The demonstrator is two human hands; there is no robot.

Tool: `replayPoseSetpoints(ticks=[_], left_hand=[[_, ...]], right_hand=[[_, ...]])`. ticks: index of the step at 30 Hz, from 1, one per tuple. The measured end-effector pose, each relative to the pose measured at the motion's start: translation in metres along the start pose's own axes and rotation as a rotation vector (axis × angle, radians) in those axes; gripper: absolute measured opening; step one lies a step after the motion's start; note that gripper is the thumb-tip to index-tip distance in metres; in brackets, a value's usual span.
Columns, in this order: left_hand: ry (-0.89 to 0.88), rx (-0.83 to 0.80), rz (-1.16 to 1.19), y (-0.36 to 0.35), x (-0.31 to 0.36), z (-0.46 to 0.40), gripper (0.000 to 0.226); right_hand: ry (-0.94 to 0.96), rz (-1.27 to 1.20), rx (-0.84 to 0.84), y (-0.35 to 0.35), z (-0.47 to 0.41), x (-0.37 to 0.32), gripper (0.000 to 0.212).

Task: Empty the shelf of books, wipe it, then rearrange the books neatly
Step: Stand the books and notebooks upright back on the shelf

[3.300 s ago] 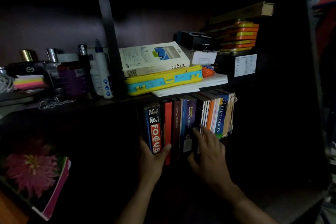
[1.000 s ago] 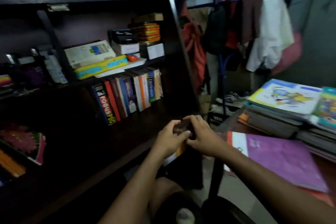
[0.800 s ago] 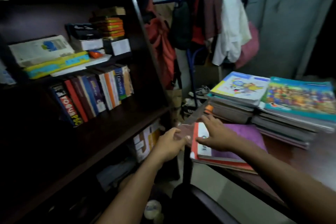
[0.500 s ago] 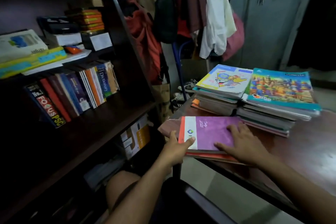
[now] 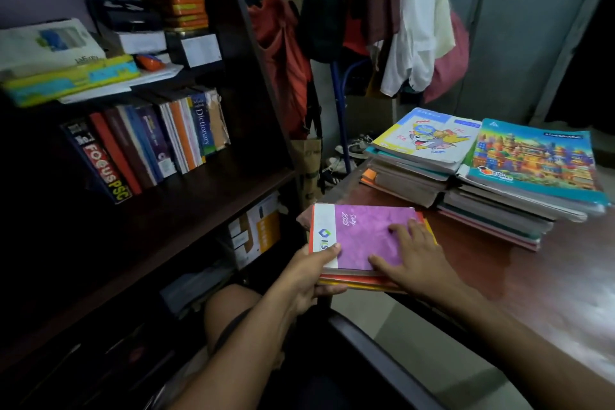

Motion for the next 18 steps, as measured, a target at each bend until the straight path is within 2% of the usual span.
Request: replayPoseSetpoints(ticks=[6, 11, 14, 18], left_hand=[[-0.215, 0.212, 0.058, 0.06, 0.017, 0.038, 0.019], [-0.411, 0.479, 0.197, 0.139, 0.034, 0.082, 0.024], [-0.54, 0.667, 0.312, 0.185, 0.04, 0.111, 0.021], [-0.591, 0.859, 0.516, 0.233, 0.034, 0.125, 0.028]], right_hand=[[0.243, -0.139, -0.057, -0.005, -0.024, -0.067, 0.096], [0.427, -0.036, -0.048, -0.013, -0.046, -0.192, 0.095], [0.621, 0.008, -0.036, -0.027, -0.045, -0.271, 0.084], [0.856, 0.07, -0.103, -0.051, -0.029, -0.347, 0.062]])
Point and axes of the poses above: each hand's wrist, its own z-axis away from the middle knuckle, its own y-axis out of the back of the hand, x = y × z, the point moved 2 cm from there along -z, towards the middle knuckle, and after that the axes turned 6 degrees about -x, right-handed, at the moved point
